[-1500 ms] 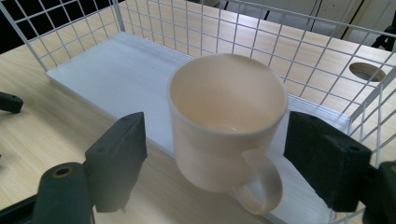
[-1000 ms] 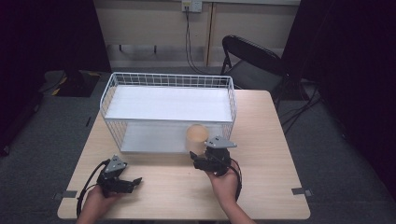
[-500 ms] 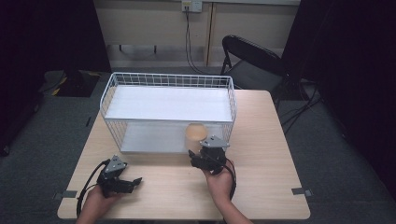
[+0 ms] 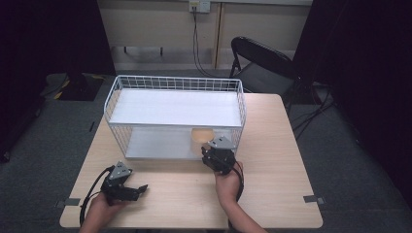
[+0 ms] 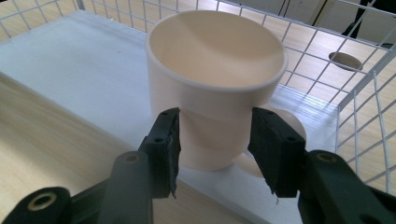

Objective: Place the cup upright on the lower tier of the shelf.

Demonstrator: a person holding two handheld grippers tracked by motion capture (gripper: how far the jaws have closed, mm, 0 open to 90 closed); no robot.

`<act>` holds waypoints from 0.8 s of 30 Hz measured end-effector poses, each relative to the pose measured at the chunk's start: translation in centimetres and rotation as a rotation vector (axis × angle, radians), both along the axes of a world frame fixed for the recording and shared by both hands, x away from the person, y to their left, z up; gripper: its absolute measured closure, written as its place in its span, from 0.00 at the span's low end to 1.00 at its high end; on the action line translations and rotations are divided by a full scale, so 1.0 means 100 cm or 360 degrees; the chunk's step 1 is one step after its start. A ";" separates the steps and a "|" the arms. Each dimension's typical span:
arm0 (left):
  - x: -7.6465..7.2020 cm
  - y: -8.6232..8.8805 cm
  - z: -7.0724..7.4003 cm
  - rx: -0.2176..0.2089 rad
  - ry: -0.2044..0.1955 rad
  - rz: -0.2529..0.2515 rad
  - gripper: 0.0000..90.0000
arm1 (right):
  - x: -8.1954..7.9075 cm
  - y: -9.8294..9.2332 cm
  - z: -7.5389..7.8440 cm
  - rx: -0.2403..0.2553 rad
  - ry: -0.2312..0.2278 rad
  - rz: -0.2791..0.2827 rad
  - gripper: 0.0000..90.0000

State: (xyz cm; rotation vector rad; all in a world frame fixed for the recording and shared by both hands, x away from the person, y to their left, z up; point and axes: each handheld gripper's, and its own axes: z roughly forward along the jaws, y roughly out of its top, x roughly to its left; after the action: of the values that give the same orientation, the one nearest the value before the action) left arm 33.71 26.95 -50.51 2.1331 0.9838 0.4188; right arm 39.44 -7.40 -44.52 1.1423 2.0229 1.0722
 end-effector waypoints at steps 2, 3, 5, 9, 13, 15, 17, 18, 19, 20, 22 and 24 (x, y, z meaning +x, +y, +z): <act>0.000 0.000 0.000 0.0000 0.0000 0.0000 0.14 | 0.001 0.001 0.000 -0.0005 -0.0004 -0.0006 0.59; 0.000 0.000 0.000 0.0000 0.0000 0.0000 0.14 | 0.002 0.002 -0.001 -0.0006 -0.0012 -0.0010 0.59; 0.000 0.000 0.000 0.0001 0.0000 0.0000 0.14 | 0.005 0.004 -0.003 -0.0005 -0.0015 -0.0015 0.59; 0.000 0.000 0.000 0.0000 0.0000 0.0000 0.14 | 0.010 0.007 -0.005 -0.0004 -0.0023 -0.0024 0.58; 0.000 0.000 0.000 0.0000 -0.0001 0.0000 0.14 | 0.013 0.008 -0.006 -0.0009 -0.0023 -0.0030 0.58; 0.000 0.000 0.000 0.0000 0.0000 0.0000 0.14 | 0.015 0.008 -0.007 -0.0004 -0.0011 -0.0030 0.57; 0.000 0.000 0.000 0.0000 0.0000 0.0000 0.14 | 0.014 0.007 -0.007 0.0001 -0.0001 -0.0019 0.54; 0.000 0.000 0.000 0.0000 0.0000 0.0000 0.14 | 0.013 0.005 -0.007 0.0017 0.0012 -0.0002 0.50; 0.000 0.000 0.000 0.0000 0.0000 0.0000 0.14 | 0.013 0.004 -0.006 0.0028 0.0032 0.0006 0.48; 0.000 0.000 0.000 0.0000 -0.0001 0.0000 0.14 | 0.013 0.003 -0.006 0.0046 0.0051 0.0018 0.45; 0.000 0.000 0.000 0.0000 0.0000 0.0000 0.14 | 0.011 0.000 -0.004 0.0076 0.0086 0.0051 0.41; 0.000 0.000 0.000 0.0000 0.0000 0.0000 0.14 | 0.008 -0.003 -0.002 0.0098 0.0099 0.0083 0.37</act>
State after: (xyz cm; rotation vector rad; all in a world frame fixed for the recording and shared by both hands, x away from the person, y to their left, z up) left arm 33.71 26.95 -50.51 2.1333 0.9834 0.4188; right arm 40.19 -7.68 -44.73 1.1737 2.0911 1.1451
